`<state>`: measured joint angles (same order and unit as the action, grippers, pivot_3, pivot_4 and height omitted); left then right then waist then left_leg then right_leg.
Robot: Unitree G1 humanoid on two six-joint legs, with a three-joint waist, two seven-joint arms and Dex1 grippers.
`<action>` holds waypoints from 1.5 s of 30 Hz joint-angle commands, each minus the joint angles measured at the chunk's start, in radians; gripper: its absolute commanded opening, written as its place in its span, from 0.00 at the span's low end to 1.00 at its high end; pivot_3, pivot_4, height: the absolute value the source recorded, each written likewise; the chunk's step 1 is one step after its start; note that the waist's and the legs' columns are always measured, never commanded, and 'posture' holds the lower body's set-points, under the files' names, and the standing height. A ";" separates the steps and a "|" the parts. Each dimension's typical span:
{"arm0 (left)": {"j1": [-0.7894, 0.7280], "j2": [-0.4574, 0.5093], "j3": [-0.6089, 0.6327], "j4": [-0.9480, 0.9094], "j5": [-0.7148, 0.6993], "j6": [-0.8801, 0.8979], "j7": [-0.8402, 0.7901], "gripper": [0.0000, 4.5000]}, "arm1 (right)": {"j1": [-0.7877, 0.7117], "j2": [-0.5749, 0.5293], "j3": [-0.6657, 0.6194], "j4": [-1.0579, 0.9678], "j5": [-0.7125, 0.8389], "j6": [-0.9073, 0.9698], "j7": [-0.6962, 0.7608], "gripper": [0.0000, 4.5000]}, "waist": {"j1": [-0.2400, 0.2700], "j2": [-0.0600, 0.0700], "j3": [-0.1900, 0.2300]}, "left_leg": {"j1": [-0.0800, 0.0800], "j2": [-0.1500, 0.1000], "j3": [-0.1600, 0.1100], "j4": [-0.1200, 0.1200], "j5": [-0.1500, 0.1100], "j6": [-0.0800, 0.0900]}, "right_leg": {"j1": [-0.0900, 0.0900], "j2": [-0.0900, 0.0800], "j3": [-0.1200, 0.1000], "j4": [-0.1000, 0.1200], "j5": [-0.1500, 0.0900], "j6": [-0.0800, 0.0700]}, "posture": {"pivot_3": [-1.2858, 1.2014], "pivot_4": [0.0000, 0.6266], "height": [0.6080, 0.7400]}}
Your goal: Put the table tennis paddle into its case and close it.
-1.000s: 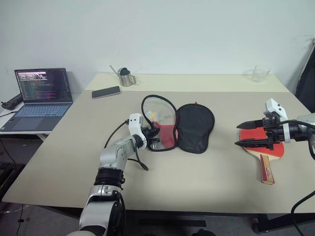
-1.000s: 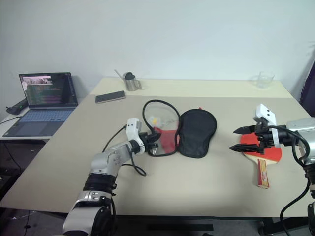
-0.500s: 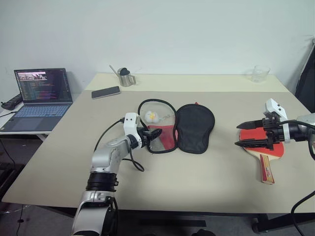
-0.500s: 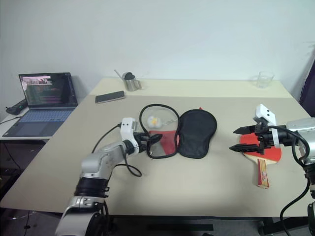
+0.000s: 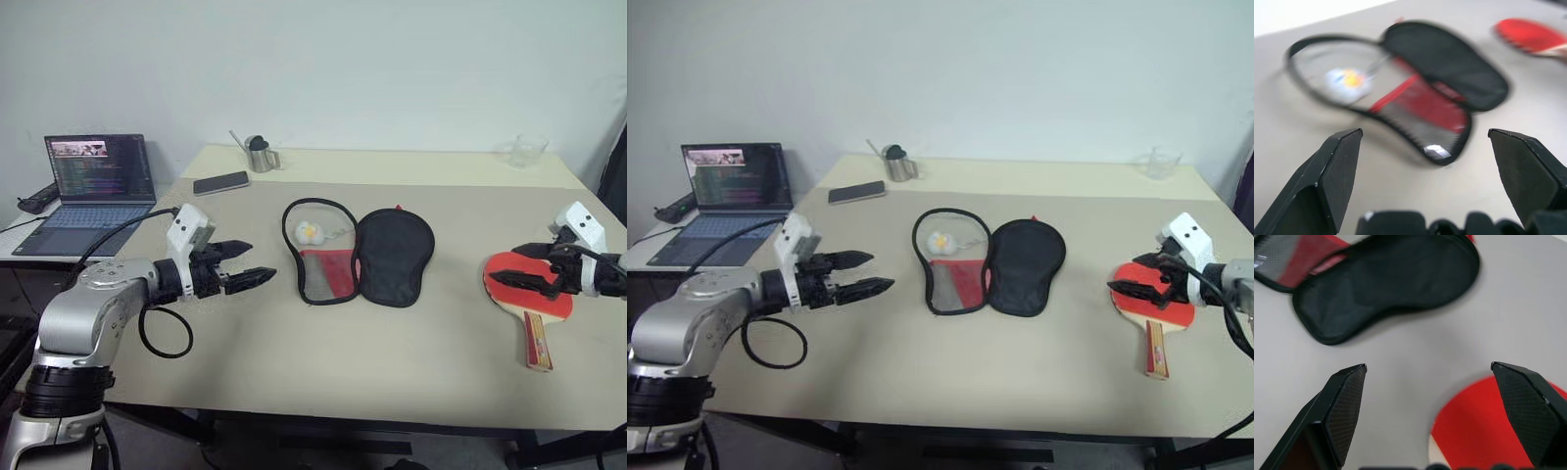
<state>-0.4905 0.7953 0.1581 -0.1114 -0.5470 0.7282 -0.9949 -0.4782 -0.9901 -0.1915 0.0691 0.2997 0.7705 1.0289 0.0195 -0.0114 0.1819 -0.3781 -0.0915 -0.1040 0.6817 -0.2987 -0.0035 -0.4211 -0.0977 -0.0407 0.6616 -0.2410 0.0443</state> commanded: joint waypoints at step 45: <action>-0.214 -0.112 -0.115 0.164 0.051 -0.158 -0.093 1.00 | 0.061 0.713 -0.277 -0.304 -0.212 0.507 -1.003 0.43 | -0.041 -0.006 -0.004 | 0.014 0.003 0.006 -0.002 0.000 0.002 | 0.007 0.007 0.008 0.003 0.000 0.000 | 0.52 0.24 1.00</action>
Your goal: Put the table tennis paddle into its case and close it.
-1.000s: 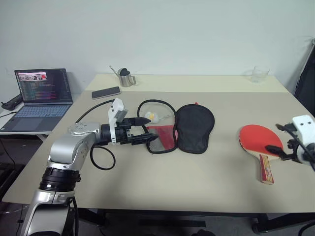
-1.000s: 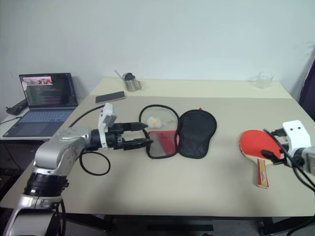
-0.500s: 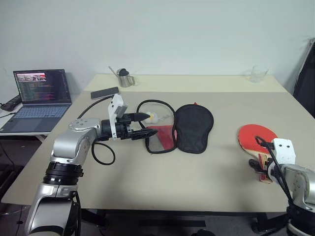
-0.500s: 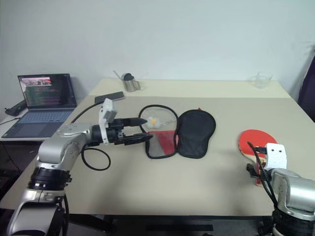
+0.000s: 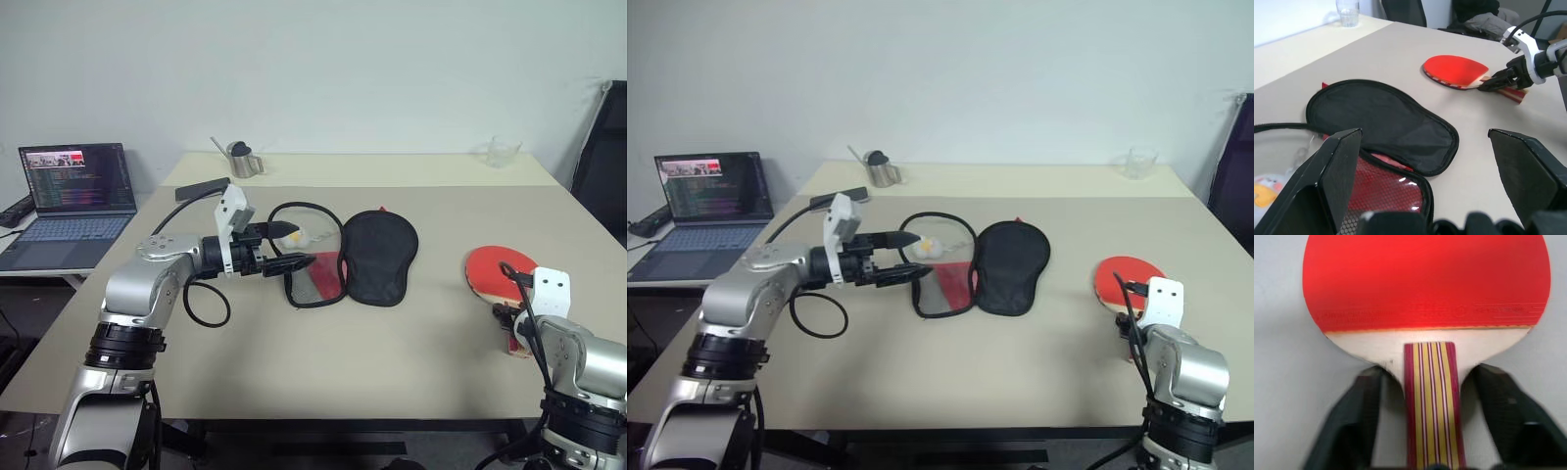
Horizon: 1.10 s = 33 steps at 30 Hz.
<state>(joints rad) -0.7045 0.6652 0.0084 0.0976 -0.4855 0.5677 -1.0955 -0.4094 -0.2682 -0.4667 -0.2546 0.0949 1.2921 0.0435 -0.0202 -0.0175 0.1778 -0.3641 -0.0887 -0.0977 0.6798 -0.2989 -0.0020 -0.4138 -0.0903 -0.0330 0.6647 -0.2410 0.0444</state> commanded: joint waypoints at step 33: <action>0.179 0.165 0.165 -0.148 0.008 0.025 0.112 1.00 | -0.533 0.389 0.160 0.252 0.072 -0.170 -0.135 0.24 | -0.012 0.001 0.001 | -0.002 0.010 0.017 -0.010 -0.001 0.000 | -0.013 0.005 0.014 -0.001 0.001 -0.002 | 0.52 0.24 1.00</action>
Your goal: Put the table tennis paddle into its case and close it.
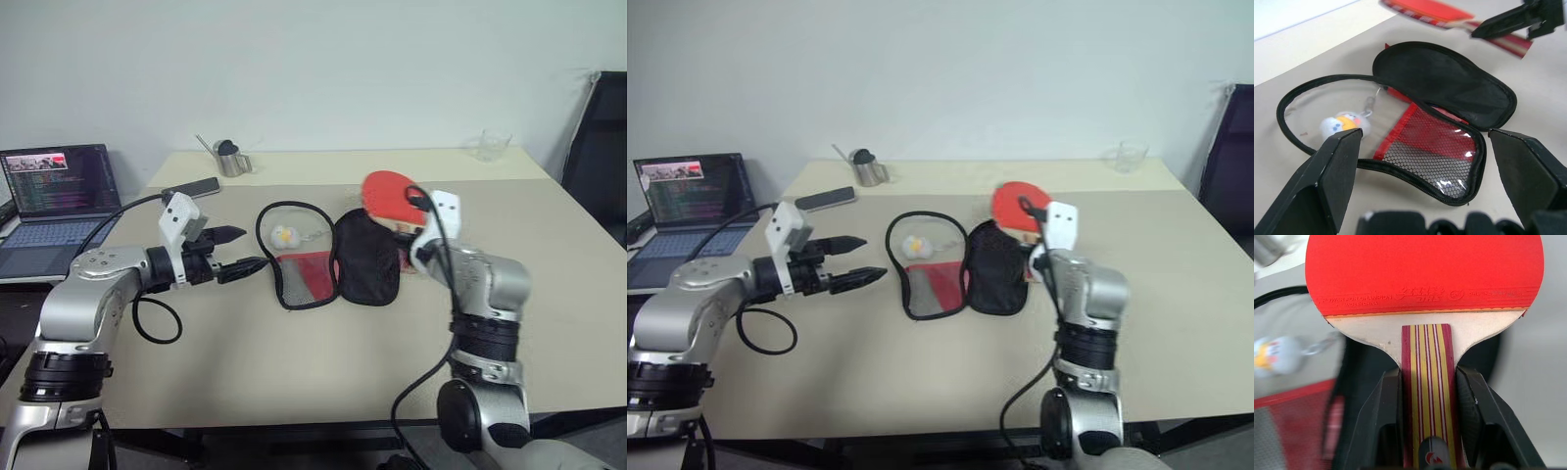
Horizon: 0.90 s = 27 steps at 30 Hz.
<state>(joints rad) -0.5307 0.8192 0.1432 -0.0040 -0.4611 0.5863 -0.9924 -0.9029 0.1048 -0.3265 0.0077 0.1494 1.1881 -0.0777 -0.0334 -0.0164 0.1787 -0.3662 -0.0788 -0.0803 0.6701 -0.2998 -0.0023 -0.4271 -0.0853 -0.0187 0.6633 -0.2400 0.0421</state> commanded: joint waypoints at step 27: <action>0.048 0.016 0.038 -0.103 -0.046 0.041 0.027 1.00 | 0.032 0.116 0.101 0.150 0.164 -0.197 -0.090 0.24 | -0.024 0.000 0.000 | -0.007 0.002 0.007 -0.005 0.000 0.000 | -0.014 0.001 0.007 0.001 0.000 0.000 | 0.52 0.24 1.00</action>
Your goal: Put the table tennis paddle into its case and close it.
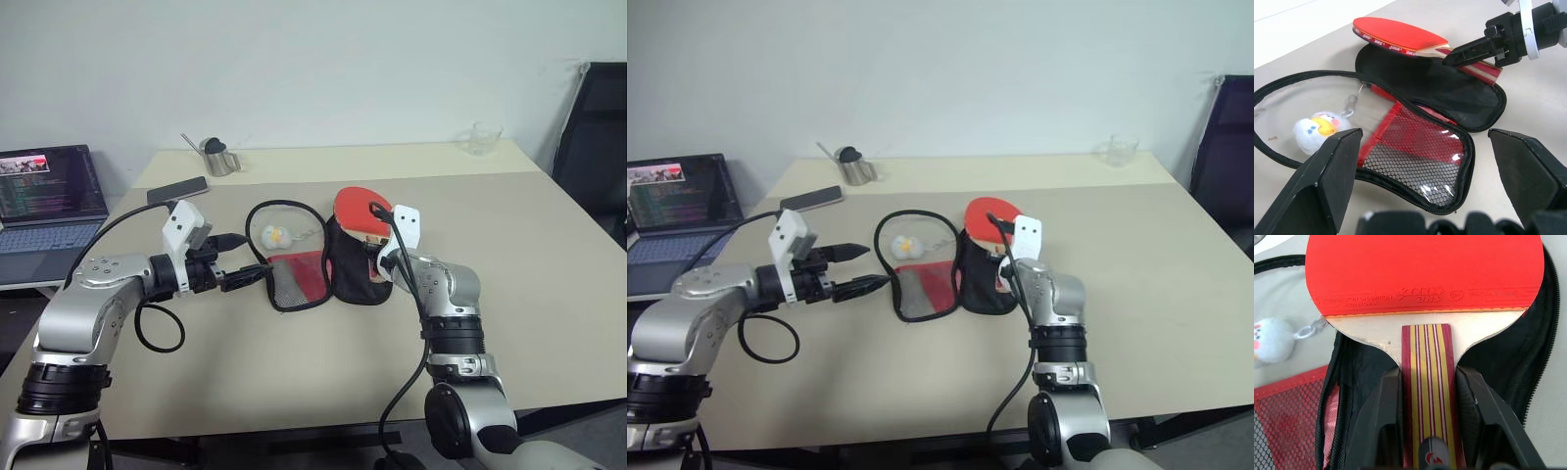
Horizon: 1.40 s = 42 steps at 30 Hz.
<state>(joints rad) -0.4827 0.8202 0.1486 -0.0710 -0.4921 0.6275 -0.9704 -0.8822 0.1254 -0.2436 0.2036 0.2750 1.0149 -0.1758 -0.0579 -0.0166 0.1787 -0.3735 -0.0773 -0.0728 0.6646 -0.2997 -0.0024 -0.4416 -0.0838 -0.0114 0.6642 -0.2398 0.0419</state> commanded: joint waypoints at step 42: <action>0.012 0.018 0.028 -0.059 -0.028 0.017 0.020 1.00 | 0.096 0.072 0.080 -0.063 0.079 -0.034 -0.106 0.24 | 0.001 0.000 0.000 | 0.000 0.000 0.000 0.000 0.000 0.000 | 0.000 0.000 0.000 0.000 0.000 0.000 | 0.52 0.24 1.00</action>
<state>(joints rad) -0.4577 0.8209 0.1486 -0.0919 -0.5083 0.6474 -0.9514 -0.7997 0.1234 -0.1637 0.1901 0.3348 0.9884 -0.2829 -0.0571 -0.0168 0.1785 -0.3739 -0.0772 -0.0730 0.6649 -0.2997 -0.0024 -0.4418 -0.0838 -0.0116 0.6643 -0.2398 0.0419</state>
